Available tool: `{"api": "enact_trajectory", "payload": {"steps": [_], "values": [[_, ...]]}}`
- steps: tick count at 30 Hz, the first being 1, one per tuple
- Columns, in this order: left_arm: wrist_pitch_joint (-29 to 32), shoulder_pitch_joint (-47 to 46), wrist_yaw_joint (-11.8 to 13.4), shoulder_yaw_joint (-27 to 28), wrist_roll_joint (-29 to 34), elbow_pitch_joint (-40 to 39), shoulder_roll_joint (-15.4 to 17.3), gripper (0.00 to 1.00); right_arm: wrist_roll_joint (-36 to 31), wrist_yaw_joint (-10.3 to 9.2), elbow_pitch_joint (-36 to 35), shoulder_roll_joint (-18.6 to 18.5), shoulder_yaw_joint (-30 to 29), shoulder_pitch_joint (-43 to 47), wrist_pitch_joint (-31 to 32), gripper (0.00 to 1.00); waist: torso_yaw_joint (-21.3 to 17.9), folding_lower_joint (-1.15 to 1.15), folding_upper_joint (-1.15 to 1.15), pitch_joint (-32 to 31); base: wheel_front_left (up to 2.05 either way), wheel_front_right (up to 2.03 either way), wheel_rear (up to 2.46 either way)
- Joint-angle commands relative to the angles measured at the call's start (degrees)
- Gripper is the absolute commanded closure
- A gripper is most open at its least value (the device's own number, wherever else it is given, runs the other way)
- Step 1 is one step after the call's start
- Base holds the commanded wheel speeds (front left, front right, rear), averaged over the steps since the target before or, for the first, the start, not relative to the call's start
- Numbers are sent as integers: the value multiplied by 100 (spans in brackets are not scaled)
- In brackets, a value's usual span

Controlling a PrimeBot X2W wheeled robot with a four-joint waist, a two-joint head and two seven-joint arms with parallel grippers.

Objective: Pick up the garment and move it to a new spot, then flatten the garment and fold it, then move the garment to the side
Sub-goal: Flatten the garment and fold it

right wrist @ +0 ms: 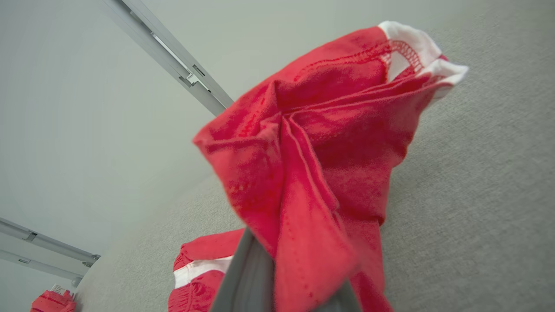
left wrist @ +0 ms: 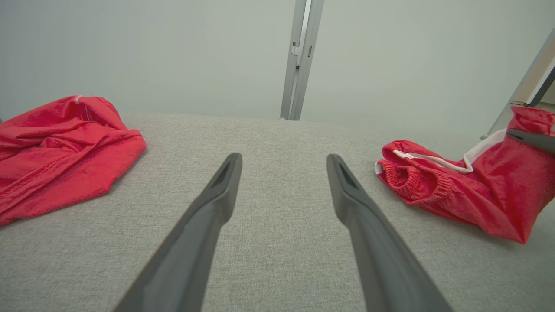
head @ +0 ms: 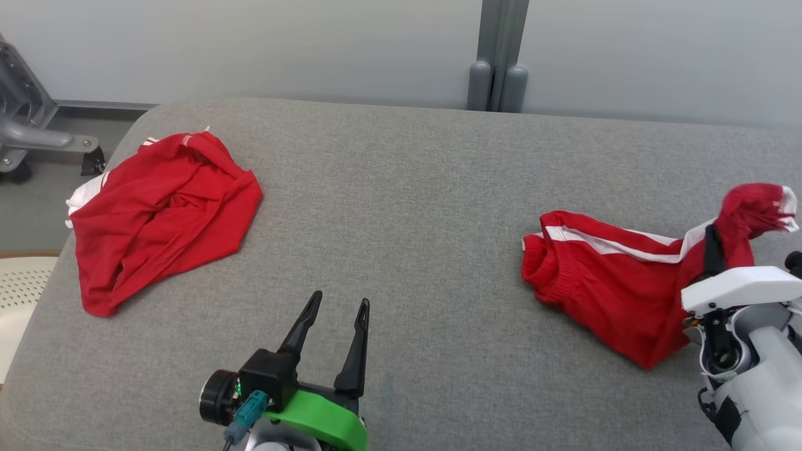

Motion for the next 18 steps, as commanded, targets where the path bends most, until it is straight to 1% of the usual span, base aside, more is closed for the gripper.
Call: {"api": "enact_trajectory", "payload": {"steps": [1,8,18], "values": [[-2,71,-12,31,-1,12,20,0,-10,0,-109,57,93,114,-22,100,75,0,0,-78,0,0,0],[-2,141,-54,57,24,32,20,0,146,0,-560,162,796,258,0,100,192,0,0,-165,0,0,0],[-2,174,-67,62,28,26,20,0,312,0,-526,108,1612,177,64,100,434,0,0,-139,0,0,0]]}}
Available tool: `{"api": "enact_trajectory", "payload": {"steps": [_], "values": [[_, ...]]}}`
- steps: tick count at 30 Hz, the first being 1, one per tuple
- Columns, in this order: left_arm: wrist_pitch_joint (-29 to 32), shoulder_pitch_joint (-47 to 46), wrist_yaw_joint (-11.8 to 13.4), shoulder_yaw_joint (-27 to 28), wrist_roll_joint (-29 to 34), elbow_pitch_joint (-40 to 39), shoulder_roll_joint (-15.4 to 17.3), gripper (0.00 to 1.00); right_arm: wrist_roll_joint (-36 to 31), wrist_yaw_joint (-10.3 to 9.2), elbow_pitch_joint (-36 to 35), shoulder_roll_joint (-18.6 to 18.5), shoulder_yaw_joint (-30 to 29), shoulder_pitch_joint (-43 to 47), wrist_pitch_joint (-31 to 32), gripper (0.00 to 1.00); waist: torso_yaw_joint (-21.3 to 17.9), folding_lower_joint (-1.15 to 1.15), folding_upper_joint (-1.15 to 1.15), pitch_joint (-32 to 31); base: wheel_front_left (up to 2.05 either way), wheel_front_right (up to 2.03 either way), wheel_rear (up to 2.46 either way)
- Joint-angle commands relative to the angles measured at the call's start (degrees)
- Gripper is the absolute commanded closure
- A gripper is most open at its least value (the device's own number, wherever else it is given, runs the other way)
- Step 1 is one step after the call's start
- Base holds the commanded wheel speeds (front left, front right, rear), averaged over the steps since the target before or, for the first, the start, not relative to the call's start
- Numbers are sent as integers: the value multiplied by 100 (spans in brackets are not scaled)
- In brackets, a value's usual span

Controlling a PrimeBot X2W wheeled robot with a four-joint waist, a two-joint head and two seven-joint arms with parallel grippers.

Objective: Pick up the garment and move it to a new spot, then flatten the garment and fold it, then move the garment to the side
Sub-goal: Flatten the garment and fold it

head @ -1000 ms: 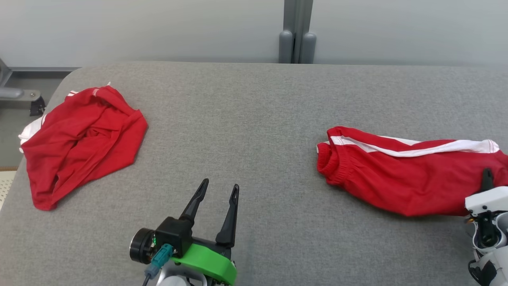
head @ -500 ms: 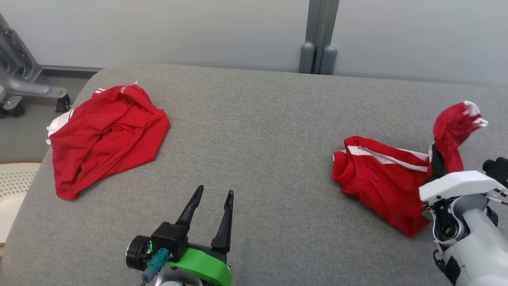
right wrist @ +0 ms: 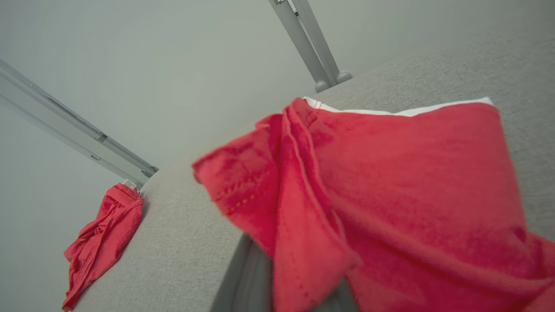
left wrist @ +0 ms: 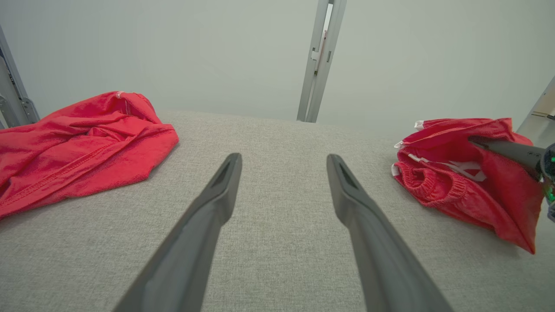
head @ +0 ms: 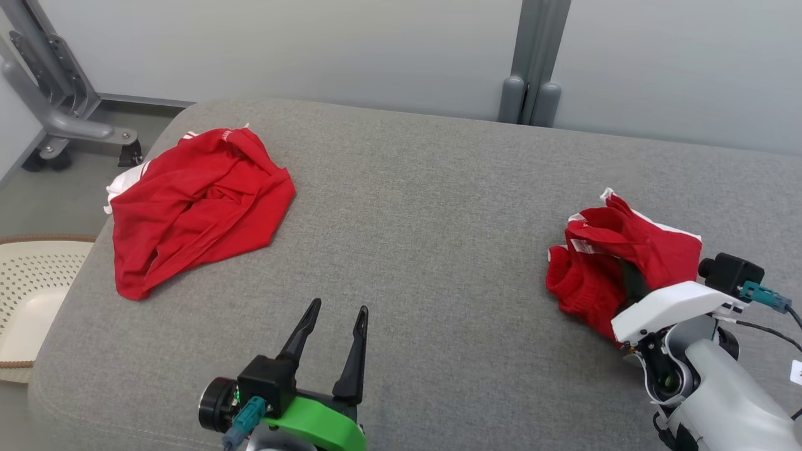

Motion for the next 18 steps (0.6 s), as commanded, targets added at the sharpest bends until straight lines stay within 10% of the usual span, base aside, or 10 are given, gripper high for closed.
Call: {"api": "enact_trajectory", "payload": {"steps": [1,9,10,11,18], "values": [[-2,74,-5,20,28,-2,20,0,36,0,25,-13,98,-54,-13,100,55,0,0,23,0,0,0],[-2,78,-9,27,51,33,20,0,173,0,218,-6,693,-139,38,100,153,0,0,41,0,0,0],[-2,76,-2,25,46,34,20,0,145,0,222,-22,783,-154,35,68,159,0,0,39,0,0,0],[-2,75,7,25,40,35,20,0,146,0,210,-16,867,-169,19,0,163,0,0,36,0,0,0],[-2,106,33,23,15,26,20,0,282,0,104,48,1439,-180,4,0,144,0,0,11,0,0,0]]}}
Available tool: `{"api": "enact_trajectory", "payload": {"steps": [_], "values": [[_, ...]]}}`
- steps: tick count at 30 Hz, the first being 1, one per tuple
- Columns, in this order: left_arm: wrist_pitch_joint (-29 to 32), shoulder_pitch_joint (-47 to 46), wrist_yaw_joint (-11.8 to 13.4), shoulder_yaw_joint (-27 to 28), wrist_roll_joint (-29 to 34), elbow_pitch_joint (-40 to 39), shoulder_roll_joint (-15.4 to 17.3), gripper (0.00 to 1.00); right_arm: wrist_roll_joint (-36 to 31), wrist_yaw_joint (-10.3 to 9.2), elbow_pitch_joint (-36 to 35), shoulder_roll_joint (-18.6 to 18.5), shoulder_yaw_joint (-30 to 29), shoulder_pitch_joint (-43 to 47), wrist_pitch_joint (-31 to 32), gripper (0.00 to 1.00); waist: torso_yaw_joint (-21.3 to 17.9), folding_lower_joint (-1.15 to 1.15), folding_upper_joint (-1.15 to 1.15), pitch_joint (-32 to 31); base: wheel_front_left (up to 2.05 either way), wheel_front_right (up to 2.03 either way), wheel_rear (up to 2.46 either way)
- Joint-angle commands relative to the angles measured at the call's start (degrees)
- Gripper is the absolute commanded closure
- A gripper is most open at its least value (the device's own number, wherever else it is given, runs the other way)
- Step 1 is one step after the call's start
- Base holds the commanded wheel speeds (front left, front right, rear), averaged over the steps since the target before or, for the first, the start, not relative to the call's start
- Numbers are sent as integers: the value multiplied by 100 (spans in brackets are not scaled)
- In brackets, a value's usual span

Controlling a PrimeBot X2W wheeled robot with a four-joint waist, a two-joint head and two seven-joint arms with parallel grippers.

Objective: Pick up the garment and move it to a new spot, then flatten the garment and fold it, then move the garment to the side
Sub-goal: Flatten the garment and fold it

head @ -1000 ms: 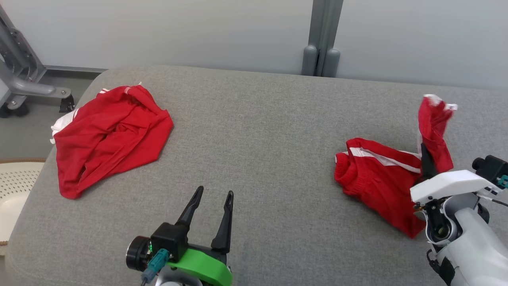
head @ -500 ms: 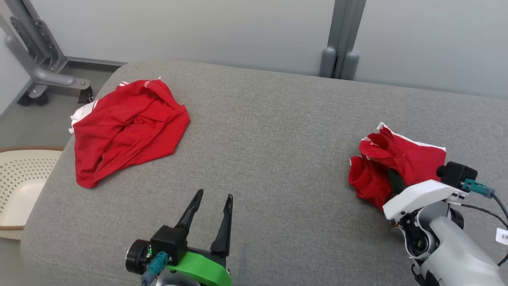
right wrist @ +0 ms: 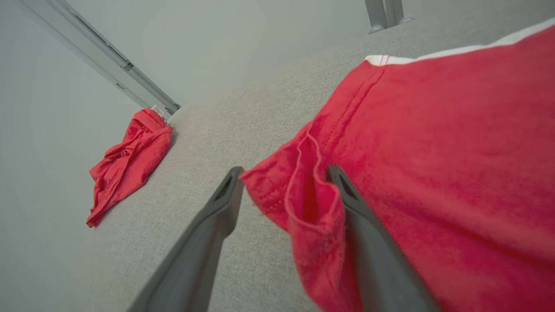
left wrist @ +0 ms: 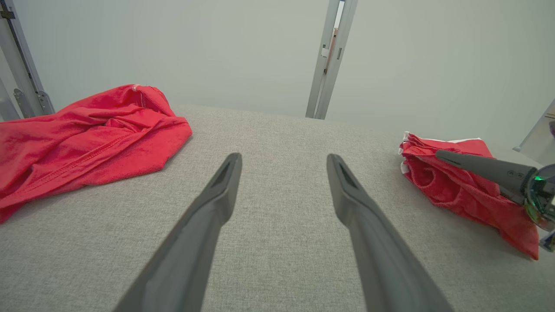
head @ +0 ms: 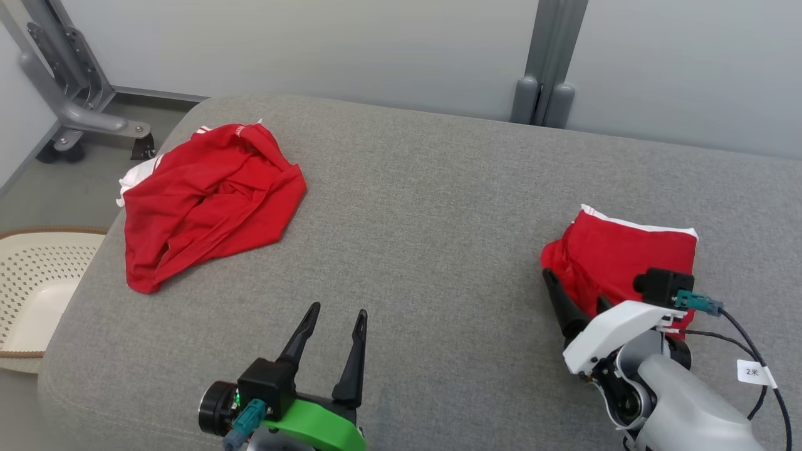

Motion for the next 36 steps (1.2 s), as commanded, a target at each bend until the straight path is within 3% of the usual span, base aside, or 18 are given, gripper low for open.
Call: {"api": "enact_trajectory", "payload": {"steps": [1,13,17,22,25,29,36], "values": [[-2,76,23,14,5,-3,20,0,50,0,2,27,120,-56,-7,0,-20,0,0,-8,0,0,0],[-1,97,7,63,1,36,21,0,675,0,-323,208,1132,52,786,0,-282,0,0,-98,0,0,0],[-1,99,1,144,-29,-1,20,0,480,0,-544,33,1351,-104,480,0,-493,0,0,-135,0,0,0],[-1,-4,32,268,-80,-275,19,0,100,0,-761,-387,1183,-176,-18,0,-827,0,0,-183,0,0,0],[-1,-55,48,357,-126,-497,20,0,-493,0,-815,-609,844,-105,-119,0,-1042,0,0,-204,0,0,0],[-1,-92,88,465,-129,-788,20,0,-1618,0,-1342,-734,-305,362,-118,0,-1328,0,0,-186,0,0,0],[-1,10,191,574,-81,-945,20,0,-3238,0,-2671,-265,-2086,1448,-120,0,-1680,0,0,-142,0,0,0]]}}
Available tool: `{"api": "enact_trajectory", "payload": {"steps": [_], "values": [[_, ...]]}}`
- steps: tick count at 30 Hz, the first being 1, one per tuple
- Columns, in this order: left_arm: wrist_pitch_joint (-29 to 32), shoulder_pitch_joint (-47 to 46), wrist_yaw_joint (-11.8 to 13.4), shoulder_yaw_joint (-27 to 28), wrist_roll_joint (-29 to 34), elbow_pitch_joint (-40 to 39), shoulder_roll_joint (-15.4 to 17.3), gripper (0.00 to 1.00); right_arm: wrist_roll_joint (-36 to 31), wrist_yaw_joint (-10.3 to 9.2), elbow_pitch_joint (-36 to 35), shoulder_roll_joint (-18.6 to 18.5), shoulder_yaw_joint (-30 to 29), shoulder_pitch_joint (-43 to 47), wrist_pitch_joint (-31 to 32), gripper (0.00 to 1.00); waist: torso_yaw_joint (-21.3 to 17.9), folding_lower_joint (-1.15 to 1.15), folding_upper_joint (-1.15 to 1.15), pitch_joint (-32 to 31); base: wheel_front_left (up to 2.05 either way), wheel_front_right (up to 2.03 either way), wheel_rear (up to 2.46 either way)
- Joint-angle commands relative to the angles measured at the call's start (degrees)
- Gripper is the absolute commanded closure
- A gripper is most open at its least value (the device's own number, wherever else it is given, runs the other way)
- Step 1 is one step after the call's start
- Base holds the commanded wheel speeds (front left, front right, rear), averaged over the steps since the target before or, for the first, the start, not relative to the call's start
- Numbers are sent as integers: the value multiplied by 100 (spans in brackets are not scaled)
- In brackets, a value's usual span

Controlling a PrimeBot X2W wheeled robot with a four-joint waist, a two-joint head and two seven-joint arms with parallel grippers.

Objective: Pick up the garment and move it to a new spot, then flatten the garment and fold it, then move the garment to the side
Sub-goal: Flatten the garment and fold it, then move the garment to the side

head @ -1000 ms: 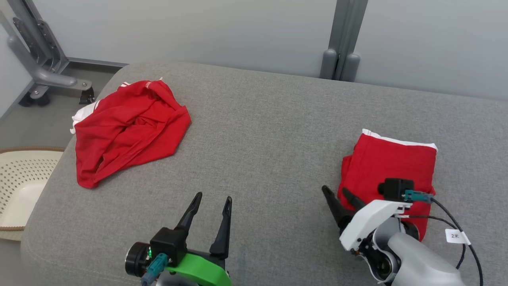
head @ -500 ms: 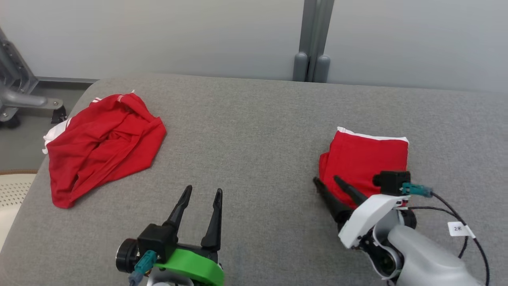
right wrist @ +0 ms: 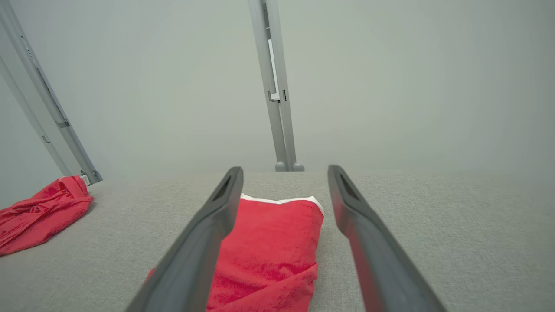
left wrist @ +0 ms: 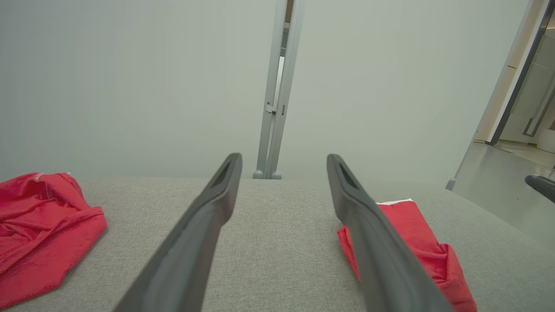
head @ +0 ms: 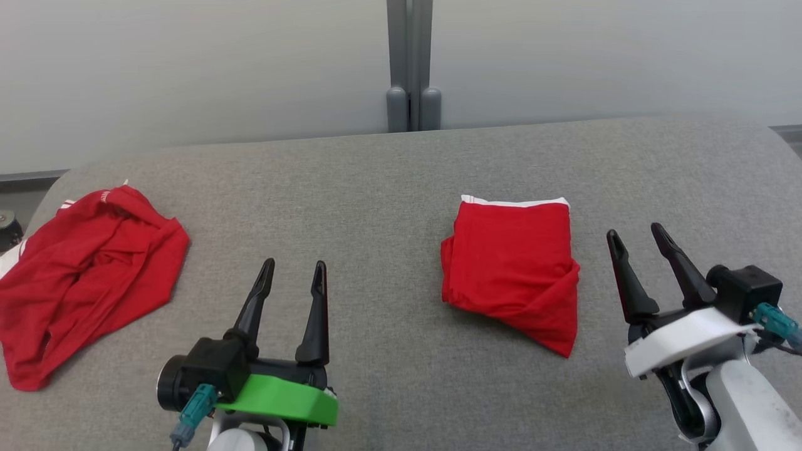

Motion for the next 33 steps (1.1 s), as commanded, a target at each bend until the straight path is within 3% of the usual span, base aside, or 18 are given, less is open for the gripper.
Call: {"api": "enact_trajectory", "payload": {"steps": [1,10,19,26,33], "values": [[-1,76,31,36,27,-21,20,0,-207,0,-108,114,-204,217,-14,0,-196,0,0,28,0,0,0],[-1,413,64,29,261,79,20,0,-1104,0,-500,686,-884,783,-15,0,-326,0,0,37,0,0,0],[-1,384,49,-46,255,70,20,0,-1216,0,-439,736,-966,728,-15,0,-242,0,0,109,0,0,0],[-1,132,45,-224,298,85,20,0,-1317,0,93,601,-888,317,-15,0,-46,0,0,523,0,0,0],[-1,-189,95,-469,322,157,21,0,-934,0,1246,638,-779,-498,426,0,312,0,0,1092,0,0,0]]}}
